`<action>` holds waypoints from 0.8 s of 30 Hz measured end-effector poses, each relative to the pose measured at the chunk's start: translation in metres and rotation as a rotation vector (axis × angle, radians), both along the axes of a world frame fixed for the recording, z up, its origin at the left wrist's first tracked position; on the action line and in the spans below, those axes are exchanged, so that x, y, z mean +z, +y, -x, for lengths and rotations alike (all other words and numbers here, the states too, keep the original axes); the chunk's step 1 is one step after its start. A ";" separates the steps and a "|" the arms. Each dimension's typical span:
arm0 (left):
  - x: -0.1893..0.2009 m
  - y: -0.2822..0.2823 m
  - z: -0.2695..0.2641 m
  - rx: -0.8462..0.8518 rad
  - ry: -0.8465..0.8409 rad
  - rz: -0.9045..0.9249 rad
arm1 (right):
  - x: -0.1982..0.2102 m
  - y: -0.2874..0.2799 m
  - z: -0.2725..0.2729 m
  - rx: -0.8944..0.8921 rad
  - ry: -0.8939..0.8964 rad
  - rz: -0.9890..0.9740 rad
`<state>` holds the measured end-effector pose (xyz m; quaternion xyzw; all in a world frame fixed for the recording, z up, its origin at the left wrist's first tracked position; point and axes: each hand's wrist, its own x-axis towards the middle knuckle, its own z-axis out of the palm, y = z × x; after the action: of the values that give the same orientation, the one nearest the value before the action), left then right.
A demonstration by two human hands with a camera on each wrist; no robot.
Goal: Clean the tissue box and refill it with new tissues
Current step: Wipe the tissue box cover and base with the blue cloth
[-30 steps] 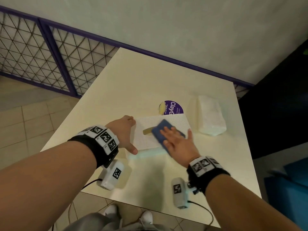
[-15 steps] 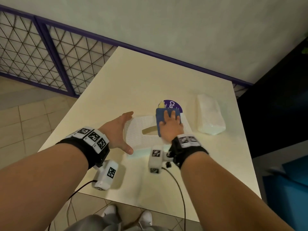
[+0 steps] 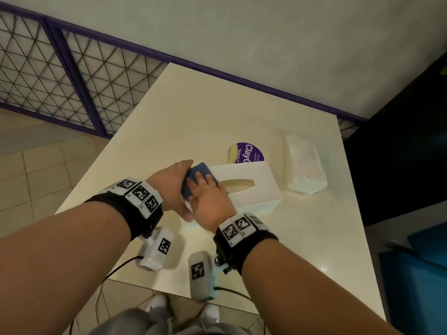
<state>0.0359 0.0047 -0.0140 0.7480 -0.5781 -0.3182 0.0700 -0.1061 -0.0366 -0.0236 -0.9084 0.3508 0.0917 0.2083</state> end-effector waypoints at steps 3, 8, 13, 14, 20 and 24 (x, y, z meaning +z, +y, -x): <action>0.002 0.000 0.001 -0.032 -0.022 -0.023 | -0.003 0.007 0.024 0.090 -0.148 -0.097; 0.008 0.002 0.000 -0.052 -0.032 -0.055 | -0.005 -0.036 0.107 -0.096 -0.151 0.025; 0.013 -0.007 0.004 -0.113 -0.136 -0.151 | -0.009 -0.052 0.126 -0.539 0.000 0.109; 0.014 -0.011 0.006 -0.126 -0.168 -0.172 | -0.011 -0.046 0.114 -0.578 0.042 0.120; 0.019 -0.023 0.019 -0.164 -0.261 -0.248 | -0.003 -0.037 0.084 -0.344 0.080 0.036; 0.022 -0.026 0.017 -0.208 -0.249 -0.273 | 0.001 -0.085 0.088 -0.414 0.270 0.087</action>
<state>0.0193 -0.0214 0.0084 0.7204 -0.6079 -0.3043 -0.1370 -0.1936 -0.1220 -0.0224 -0.8047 0.5578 0.1525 0.1344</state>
